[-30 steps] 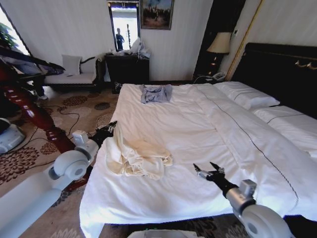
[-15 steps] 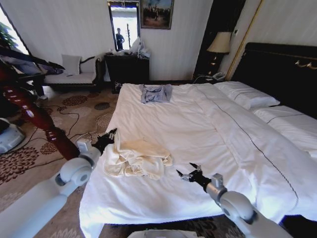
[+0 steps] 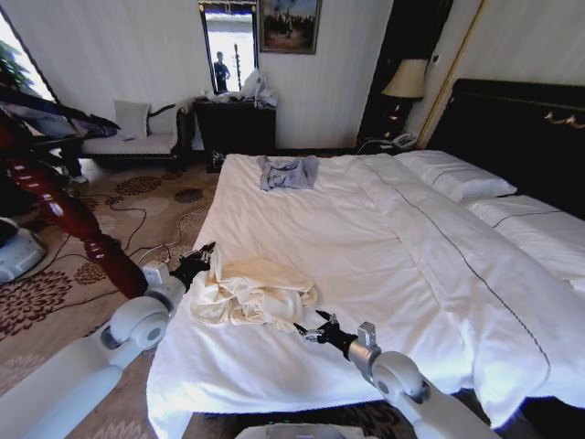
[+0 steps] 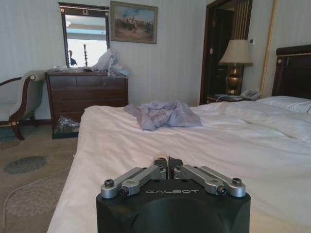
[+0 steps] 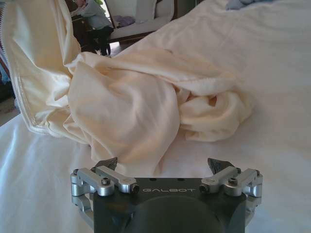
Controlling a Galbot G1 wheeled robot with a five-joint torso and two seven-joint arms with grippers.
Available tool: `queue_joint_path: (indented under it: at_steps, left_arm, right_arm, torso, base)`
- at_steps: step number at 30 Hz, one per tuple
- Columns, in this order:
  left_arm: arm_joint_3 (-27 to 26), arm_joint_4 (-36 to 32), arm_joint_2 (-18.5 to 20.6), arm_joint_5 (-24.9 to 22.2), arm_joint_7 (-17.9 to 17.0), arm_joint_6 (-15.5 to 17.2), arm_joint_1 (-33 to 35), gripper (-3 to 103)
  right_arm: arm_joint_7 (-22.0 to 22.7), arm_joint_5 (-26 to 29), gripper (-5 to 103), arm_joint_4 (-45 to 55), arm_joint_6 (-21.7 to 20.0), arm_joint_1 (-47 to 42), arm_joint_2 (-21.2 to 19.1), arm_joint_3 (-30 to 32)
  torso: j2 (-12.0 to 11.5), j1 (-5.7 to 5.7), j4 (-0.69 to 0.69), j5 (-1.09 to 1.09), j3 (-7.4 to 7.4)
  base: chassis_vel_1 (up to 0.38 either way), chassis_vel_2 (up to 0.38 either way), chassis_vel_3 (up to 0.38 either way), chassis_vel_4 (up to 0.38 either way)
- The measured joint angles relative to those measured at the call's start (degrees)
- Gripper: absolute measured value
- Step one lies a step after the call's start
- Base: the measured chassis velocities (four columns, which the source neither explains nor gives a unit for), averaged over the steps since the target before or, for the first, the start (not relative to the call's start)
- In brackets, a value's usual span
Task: Pick up the clothes from the bed and hang them on the clothes hanger.
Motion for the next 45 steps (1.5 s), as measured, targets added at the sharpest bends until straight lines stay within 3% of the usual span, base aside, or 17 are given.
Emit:
queue_joint_path:
  at_steps: [7,8,10,11,14,15,16,17,21,22,24,25,28,29,31,39,45]
  left_arm:
    - [0.5,-0.7,-0.3,-0.2,-0.4,0.2,-0.4,1]
    - [0.5,-0.9,-0.3,-0.2,-0.4,0.3,-0.4,1]
    - [0.6,-1.0,-0.3,-0.2,-0.5,0.3,-0.4,1]
    - [0.7,-1.2,-0.3,-0.2,-0.6,0.4,-0.3,1]
    - [0.9,-1.4,-0.2,-0.3,-0.7,0.4,-0.3,1]
    - [1.1,-1.5,-0.2,-0.3,-0.8,0.5,-0.3,1]
    - [1.2,-1.6,-0.2,-0.3,-0.8,0.6,-0.3,1]
    - [1.3,-1.7,-0.2,-0.3,-0.9,0.6,-0.3,1]
    - [1.4,-1.9,-0.1,-0.3,-1.0,0.7,-0.3,1]
    - [1.4,-2.1,0.0,-0.5,-1.1,0.7,-0.3,1]
    - [1.4,-2.1,0.0,-0.5,-1.1,0.7,-0.3,1]
    - [1.4,-2.2,0.0,-0.6,-1.1,0.7,-0.3,1]
    - [1.4,-2.2,0.0,-0.7,-1.2,0.7,-0.3,1]
    - [1.4,-2.2,0.0,-0.7,-1.2,0.7,-0.3,1]
    - [1.4,-2.2,0.0,-0.7,-1.2,0.7,-0.2,1]
    - [2.0,-2.3,-0.8,-0.2,-1.3,0.7,-0.1,1]
    - [1.2,-3.9,-0.4,-0.4,-1.5,0.8,0.0,1]
  right_arm:
    - [1.8,5.7,99,-1.8,-2.4,1.5,2.3,-0.7]
    - [1.8,6.1,91,-1.5,-2.5,1.6,2.4,-0.7]
    - [1.9,6.4,91,-1.4,-2.6,1.6,2.5,-0.7]
    - [2.0,7.0,80,-1.1,-2.6,1.6,2.6,-0.7]
    - [2.1,7.8,80,-0.7,-2.7,1.6,2.6,-0.6]
    - [2.1,8.0,70,-0.5,-2.7,1.6,2.7,-0.8]
    - [2.2,8.0,70,-0.4,-2.8,1.7,2.8,-0.9]
    - [2.3,8.0,58,-0.4,-2.8,1.8,2.9,-1.1]
    - [2.9,8.3,47,0.0,-2.9,1.9,3.3,-1.4]
    - [3.3,8.3,37,0.1,-3.0,2.0,3.4,-1.6]
    - [3.5,8.3,37,0.1,-3.0,2.0,3.4,-1.6]
    - [3.9,8.4,26,0.2,-3.0,2.1,3.4,-1.9]
    - [4.1,8.6,26,0.3,-3.1,2.2,3.5,-2.1]
    - [4.1,8.7,15,0.6,-3.1,2.2,3.5,-2.2]
    - [4.4,9.2,5,1.2,-3.2,2.1,3.7,-2.1]
    - [6.7,10.9,0,2.9,-3.2,2.8,3.8,-1.4]
    - [7.8,14.3,0,8.2,-3.1,2.6,1.8,4.9]
  torso:
    - [0.0,0.0,0.0,0.01,0.0]
    - [0.0,0.0,0.0,0.01,0.0]
    - [0.0,0.0,0.0,0.01,0.0]
    - [0.0,0.0,0.01,0.01,0.0]
    - [0.0,0.0,0.01,0.01,0.0]
    - [0.0,0.0,0.01,0.0,0.0]
    - [0.0,0.0,0.0,0.01,0.0]
    - [0.0,0.0,0.01,0.01,0.0]
    - [0.0,0.0,0.0,0.01,0.0]
    - [0.0,0.0,0.01,0.01,0.0]
    - [0.0,0.0,0.01,0.01,0.0]
    - [0.0,0.0,0.01,0.01,0.0]
    - [0.0,0.0,0.01,0.01,0.0]
    - [0.0,0.0,0.01,0.01,0.0]
    - [0.0,0.0,0.0,0.01,0.0]
    - [0.0,0.0,0.01,0.01,0.0]
    - [0.0,0.0,0.01,0.02,0.0]
  base:
    - [0.0,0.0,0.0,0.0]
    - [0.0,0.0,0.0,0.0]
    - [0.0,0.0,0.0,0.0]
    - [0.0,0.0,0.0,0.0]
    - [0.0,0.0,0.0,0.0]
    - [0.0,0.0,0.0,0.0]
    - [0.0,0.0,0.0,0.0]
    - [0.0,0.0,0.0,0.0]
    - [0.0,0.0,0.0,0.0]
    - [0.0,0.0,0.0,0.0]
    - [0.0,0.0,0.0,0.0]
    - [0.0,0.0,0.0,0.0]
    - [0.0,0.0,0.0,0.0]
    - [0.0,0.0,0.0,0.0]
    - [0.0,0.0,0.0,0.0]
    - [0.0,0.0,0.0,0.0]
    - [0.0,0.0,0.0,0.0]
